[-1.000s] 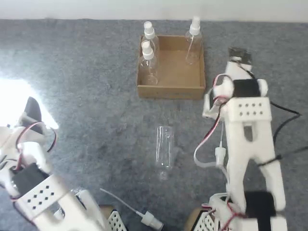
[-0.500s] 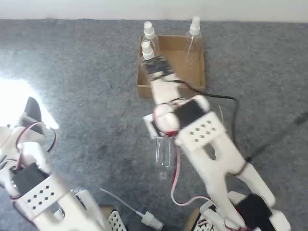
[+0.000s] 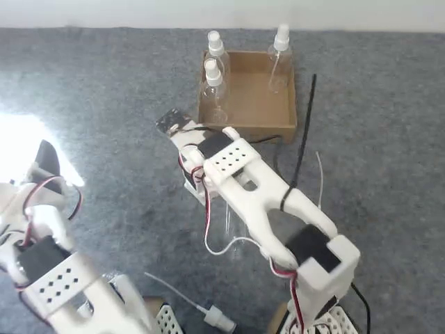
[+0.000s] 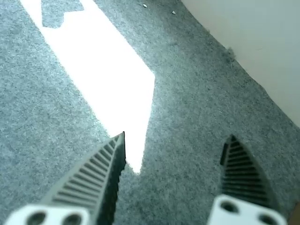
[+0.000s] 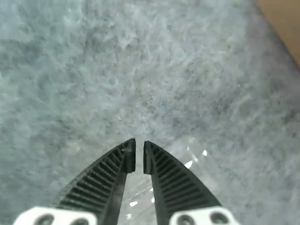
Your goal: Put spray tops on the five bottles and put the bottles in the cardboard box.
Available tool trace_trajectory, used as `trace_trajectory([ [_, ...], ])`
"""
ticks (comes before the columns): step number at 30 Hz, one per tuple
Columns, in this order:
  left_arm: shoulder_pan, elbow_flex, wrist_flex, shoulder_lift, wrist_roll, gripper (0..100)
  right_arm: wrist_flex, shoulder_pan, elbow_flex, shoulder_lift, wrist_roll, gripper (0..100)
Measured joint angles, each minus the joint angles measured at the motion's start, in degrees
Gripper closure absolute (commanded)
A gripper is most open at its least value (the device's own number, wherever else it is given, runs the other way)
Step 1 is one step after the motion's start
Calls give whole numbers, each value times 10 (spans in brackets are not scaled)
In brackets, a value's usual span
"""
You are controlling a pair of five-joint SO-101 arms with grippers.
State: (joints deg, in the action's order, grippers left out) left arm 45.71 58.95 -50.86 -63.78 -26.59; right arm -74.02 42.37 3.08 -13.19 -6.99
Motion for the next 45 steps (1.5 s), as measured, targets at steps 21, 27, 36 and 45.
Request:
trace_trajectory([
  [21, 0, 0, 0, 0, 0, 695, -160, -212, -17, -53, -326, 982],
  [27, 0, 0, 0, 0, 0, 695, -222, -233, -17, 5, -348, 982],
  [36, 0, 0, 0, 0, 0, 695, -263, -142, -17, 150, -347, 933],
  [45, 0, 0, 0, 0, 0, 695, -264, -22, 47, 198, -245, 793],
])
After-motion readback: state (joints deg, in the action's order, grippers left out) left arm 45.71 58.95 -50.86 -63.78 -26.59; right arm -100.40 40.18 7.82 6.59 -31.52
